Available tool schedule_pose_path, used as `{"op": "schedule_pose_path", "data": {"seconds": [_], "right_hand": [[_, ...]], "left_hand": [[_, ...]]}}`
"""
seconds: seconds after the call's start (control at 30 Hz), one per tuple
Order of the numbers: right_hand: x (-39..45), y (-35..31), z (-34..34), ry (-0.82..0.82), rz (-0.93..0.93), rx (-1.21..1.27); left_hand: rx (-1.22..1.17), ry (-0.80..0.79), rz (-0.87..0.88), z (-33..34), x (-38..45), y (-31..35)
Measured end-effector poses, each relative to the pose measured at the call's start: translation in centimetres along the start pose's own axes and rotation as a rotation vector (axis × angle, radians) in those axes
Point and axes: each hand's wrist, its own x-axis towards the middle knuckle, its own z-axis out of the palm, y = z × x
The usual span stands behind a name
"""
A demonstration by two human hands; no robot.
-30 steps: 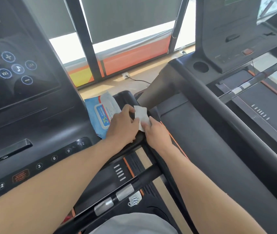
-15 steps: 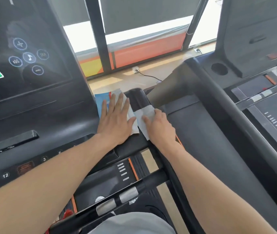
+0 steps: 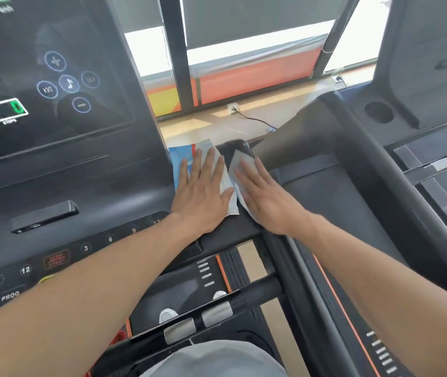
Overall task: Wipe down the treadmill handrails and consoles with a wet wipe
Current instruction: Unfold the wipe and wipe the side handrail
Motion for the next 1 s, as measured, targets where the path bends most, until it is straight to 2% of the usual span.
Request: {"op": "schedule_pose_path", "data": {"seconds": [0.13, 0.3, 0.4, 0.53, 0.7, 0.77, 0.9, 1.0], "right_hand": [[-3.9, -1.1, 0.8, -0.021, -0.017, 0.005], [4.6, 1.5, 0.7, -0.09, 0.158, 0.087], [8.2, 2.3, 0.5, -0.155, 0.222, 0.056], [1.8, 0.4, 0.9, 0.038, 0.035, 0.008], [-8.4, -2.8, 1.9, -0.032, 0.148, -0.022], [-8.1, -2.8, 1.7, -0.014, 0.221, 0.009], [-6.2, -4.4, 2.5, 0.032, 0.517, 0.095], [-7.1, -8.1, 4.3, 0.1, 0.476, -0.059]], "left_hand": [[-0.005, -0.002, 0.006, 0.0, 0.1, -0.1], [0.002, -0.004, 0.006, -0.2, 0.1, 0.0], [0.001, -0.014, 0.0, -0.4, 0.2, 0.0], [0.004, -0.046, -0.002, -0.4, 0.0, 0.0], [-0.113, -0.056, -0.016, -1.5, 0.2, 0.1], [-0.179, -0.032, -0.015, -1.8, 0.1, 0.0], [-0.187, 0.103, 0.045, -2.1, -1.5, -0.6], [-0.167, 0.192, 0.129, -1.9, -3.0, -1.6]]}}
